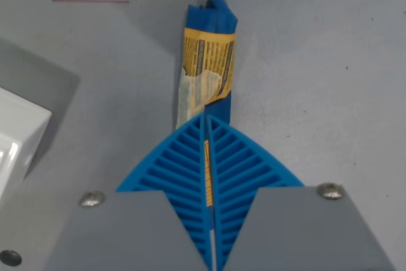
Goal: Pick up the blue bag
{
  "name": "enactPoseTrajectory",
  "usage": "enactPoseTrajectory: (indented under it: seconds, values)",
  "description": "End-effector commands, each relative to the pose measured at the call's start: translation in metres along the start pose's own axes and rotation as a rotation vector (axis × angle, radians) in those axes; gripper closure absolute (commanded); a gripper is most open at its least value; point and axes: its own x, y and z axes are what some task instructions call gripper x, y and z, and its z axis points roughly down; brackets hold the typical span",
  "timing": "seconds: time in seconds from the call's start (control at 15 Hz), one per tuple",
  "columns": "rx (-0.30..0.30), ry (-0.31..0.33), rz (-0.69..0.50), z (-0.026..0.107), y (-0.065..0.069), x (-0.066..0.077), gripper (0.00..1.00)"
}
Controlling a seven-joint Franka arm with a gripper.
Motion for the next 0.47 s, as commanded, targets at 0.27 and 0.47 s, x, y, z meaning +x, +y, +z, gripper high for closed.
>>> enactPoseTrajectory:
  seconds: [0.27, 0.47]
  values:
    - [0.026, 0.100, -0.019, -0.015, 0.001, -0.010, 1.00]
    - [0.027, 0.081, -0.019, -0.030, 0.002, -0.015, 1.00]
